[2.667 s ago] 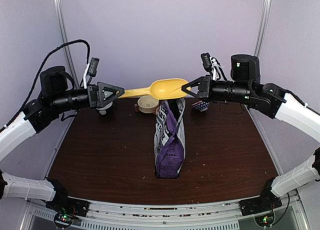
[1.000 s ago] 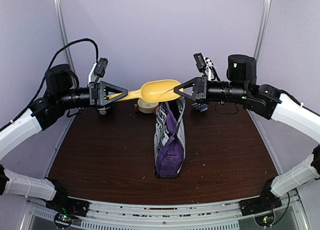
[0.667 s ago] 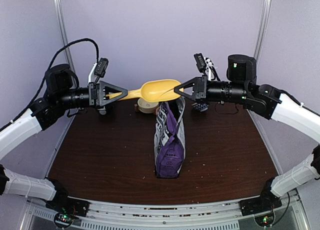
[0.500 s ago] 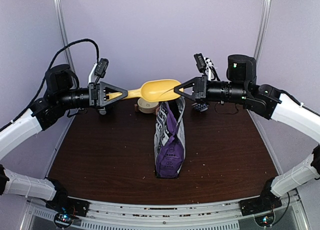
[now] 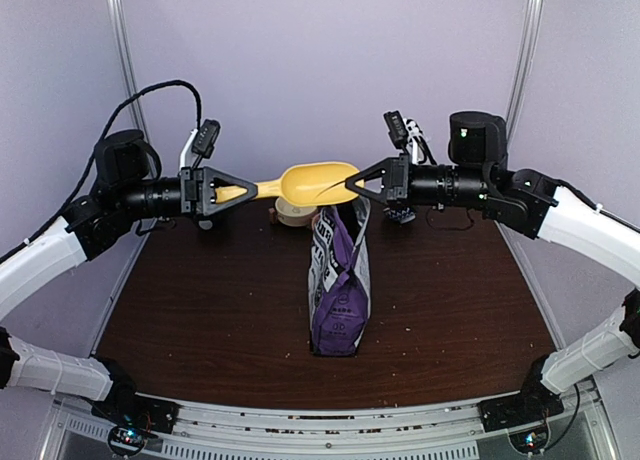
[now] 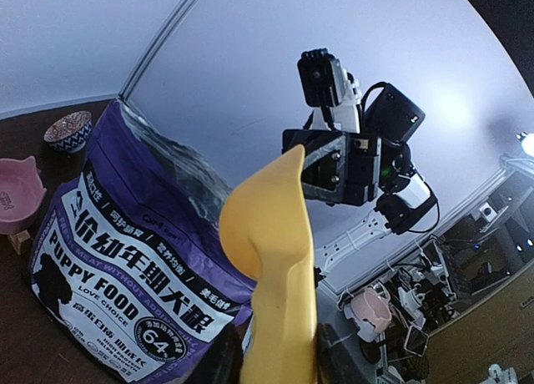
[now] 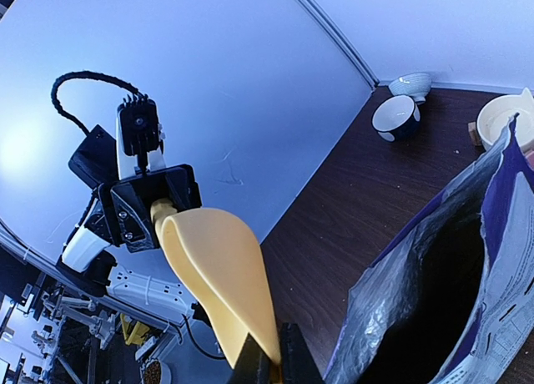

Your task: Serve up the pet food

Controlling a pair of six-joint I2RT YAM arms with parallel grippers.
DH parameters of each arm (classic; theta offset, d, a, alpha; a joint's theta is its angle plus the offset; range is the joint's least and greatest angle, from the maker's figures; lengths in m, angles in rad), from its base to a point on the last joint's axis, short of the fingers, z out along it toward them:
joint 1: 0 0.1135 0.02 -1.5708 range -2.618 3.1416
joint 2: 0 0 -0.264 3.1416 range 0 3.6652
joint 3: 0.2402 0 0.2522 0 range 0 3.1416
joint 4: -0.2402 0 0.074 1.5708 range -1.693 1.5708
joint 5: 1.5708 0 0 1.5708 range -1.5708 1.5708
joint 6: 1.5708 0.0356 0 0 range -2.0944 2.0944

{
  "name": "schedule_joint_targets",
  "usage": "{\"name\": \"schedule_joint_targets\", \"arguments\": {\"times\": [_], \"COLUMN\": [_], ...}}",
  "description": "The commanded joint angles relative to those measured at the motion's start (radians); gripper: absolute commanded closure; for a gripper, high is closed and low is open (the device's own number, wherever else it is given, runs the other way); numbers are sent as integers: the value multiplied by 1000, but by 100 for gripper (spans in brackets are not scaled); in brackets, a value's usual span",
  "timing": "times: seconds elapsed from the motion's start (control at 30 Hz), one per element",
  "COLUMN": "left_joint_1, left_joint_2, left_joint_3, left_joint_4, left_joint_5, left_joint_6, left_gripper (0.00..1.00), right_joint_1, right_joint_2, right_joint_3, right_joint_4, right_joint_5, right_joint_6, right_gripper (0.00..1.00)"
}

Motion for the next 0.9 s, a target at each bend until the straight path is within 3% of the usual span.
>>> {"name": "schedule_joint_targets", "arguments": {"times": [0.0,0.27,0.47,0.57,0.73,0.87], "left_joint_1": [-1,-1,1,18,71,102], "left_joint_2": [-4,-11,-46,-67,-116,-138], "left_joint_3": [-3,-6,-14,-21,-76,-95], "left_joint_4": [47,47,61,73,195,185], "left_joint_5": [25,2,-108,-169,-219,-241], "left_joint_6": [10,3,-13,-27,-98,-107], "left_gripper": [72,84,90,92,92,92], "right_joint_1": [-1,-2,-11,-19,-24,-17], "right_joint_2": [17,16,-4,-17,27,102], "right_joint_3": [22,25,61,93,196,270], "right_joint_4": [-23,-34,-124,-217,-448,-544], "right_joint_5": [18,23,96,184,376,409], "right_joint_6": [4,0,-45,-88,-133,-148], "right_gripper": [100,100,60,46,40,41]}}
